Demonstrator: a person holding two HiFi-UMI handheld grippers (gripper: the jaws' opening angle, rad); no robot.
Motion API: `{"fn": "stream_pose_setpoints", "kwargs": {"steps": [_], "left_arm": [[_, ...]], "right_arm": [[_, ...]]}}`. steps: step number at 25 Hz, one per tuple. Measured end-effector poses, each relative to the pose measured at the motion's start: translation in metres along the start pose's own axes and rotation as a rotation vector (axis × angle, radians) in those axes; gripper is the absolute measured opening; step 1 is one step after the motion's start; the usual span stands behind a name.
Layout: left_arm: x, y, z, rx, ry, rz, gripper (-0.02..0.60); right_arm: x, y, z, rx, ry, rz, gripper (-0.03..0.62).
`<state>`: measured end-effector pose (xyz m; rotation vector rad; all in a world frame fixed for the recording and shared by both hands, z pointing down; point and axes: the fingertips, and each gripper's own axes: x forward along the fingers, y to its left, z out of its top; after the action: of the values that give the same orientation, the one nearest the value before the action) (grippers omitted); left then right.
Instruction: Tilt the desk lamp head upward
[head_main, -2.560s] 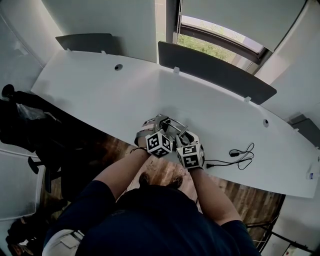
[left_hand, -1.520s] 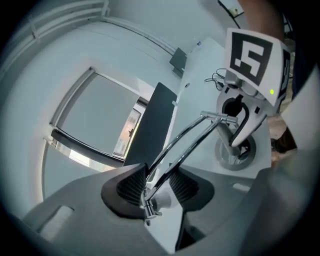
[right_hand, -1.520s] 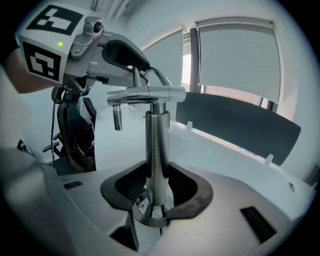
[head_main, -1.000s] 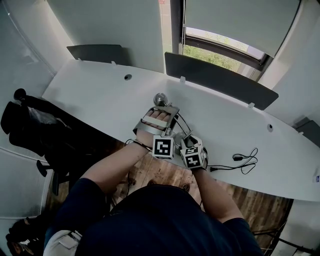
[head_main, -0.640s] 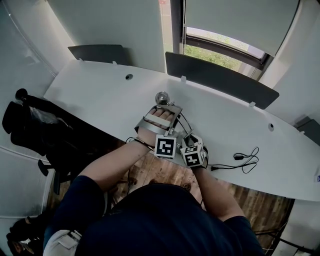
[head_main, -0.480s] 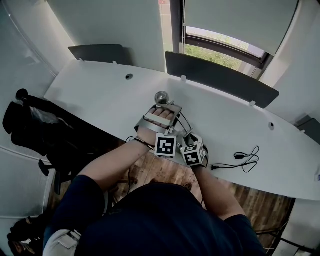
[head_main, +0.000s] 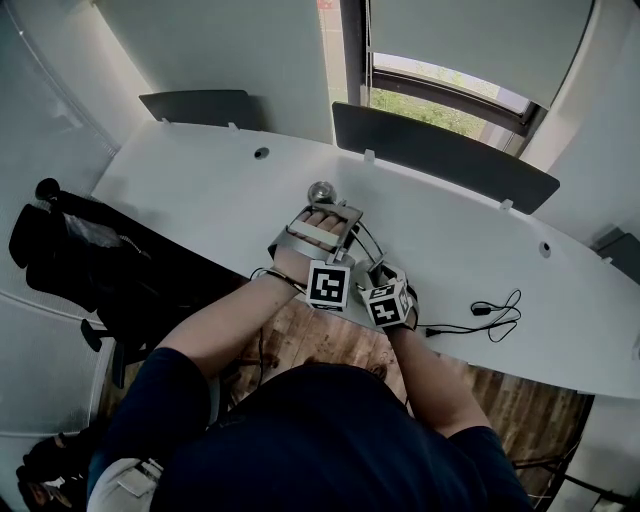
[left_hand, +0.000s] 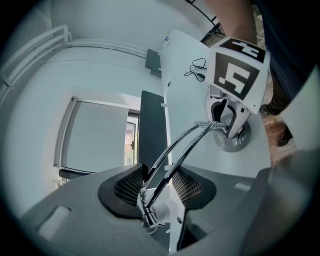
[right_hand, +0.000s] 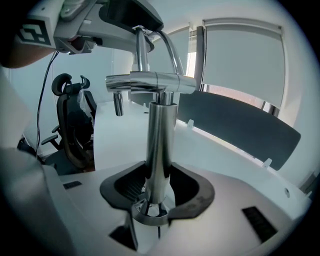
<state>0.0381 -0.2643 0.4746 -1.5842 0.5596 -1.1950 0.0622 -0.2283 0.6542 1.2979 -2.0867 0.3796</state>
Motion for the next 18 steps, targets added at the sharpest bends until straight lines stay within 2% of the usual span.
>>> {"fn": "stream_pose_setpoints", "kwargs": {"steps": [3,6,8,10,13,15,18], "left_arm": [[0.001,-0.007,0.002,-0.010,-0.017,-0.021,0.184],[-0.001,-0.010,0.001,0.008,-0.019,0.000,0.184],[-0.005,-0.017,-0.002,-0.012,-0.019,-0.038,0.184],[-0.010,-0.017,-0.009,-0.032,-0.008,-0.042,0.184],[-0.025,-0.012,-0.016,-0.050,-0.011,-0.006,0.184],[-0.041,0.000,-0.018,-0.074,-0.021,0.051,0.184],[-0.063,0.019,-0.017,-0.192,-0.057,0.118,0.184]], "right_arm": [[-0.001,0.000,0.001,-0.025,-0.008,0.006,0.158],[-0.005,0.000,0.004,-0.074,-0.018,0.001,0.164],[-0.013,-0.003,0.008,-0.101,-0.039,-0.018,0.169],[-0.023,-0.005,0.012,-0.107,-0.062,-0.038,0.172],[-0.042,-0.008,0.016,-0.083,-0.101,-0.059,0.173],[-0.060,-0.007,0.023,-0.058,-0.134,-0.061,0.174],[-0.090,0.004,0.035,-0.011,-0.193,-0.044,0.173]]}}
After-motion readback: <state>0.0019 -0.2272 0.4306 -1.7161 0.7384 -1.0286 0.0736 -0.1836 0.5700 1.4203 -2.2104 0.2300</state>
